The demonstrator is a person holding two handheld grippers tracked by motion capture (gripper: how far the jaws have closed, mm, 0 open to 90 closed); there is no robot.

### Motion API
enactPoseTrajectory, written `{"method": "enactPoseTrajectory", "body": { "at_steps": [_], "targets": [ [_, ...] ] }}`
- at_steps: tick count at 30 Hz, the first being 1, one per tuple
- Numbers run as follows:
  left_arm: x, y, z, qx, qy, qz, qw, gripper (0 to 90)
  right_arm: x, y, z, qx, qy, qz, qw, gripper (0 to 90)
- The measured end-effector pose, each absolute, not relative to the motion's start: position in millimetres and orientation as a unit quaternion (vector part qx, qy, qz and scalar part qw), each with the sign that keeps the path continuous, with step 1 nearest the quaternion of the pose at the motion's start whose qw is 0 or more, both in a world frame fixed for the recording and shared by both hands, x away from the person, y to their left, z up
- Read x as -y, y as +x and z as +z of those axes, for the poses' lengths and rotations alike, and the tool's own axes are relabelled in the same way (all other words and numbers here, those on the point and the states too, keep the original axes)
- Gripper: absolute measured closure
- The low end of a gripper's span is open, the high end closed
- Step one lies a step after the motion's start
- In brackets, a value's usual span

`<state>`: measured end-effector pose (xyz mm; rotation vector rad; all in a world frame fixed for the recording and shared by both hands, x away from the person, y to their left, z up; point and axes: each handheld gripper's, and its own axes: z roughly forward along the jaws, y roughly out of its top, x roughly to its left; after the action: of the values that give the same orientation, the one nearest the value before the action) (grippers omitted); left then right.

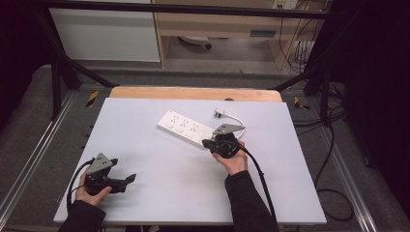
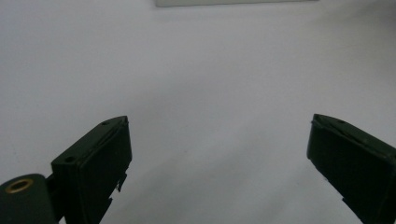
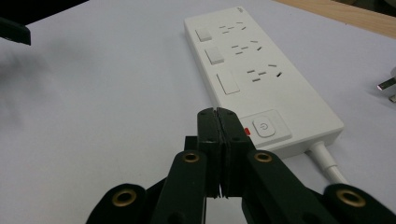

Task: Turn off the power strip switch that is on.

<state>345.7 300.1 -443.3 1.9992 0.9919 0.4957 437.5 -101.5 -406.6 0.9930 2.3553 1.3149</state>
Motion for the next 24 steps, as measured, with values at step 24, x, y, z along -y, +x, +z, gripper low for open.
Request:
{"method": "enactPoseTrajectory", "body": {
  "at_steps": [24],
  "targets": [
    [-300, 346, -443, -0.395, 0.795, 0.198, 0.415, 6.3, 68, 476, -410, -0.808, 0.358, 0.447, 0.138, 90.0]
  ]
}}
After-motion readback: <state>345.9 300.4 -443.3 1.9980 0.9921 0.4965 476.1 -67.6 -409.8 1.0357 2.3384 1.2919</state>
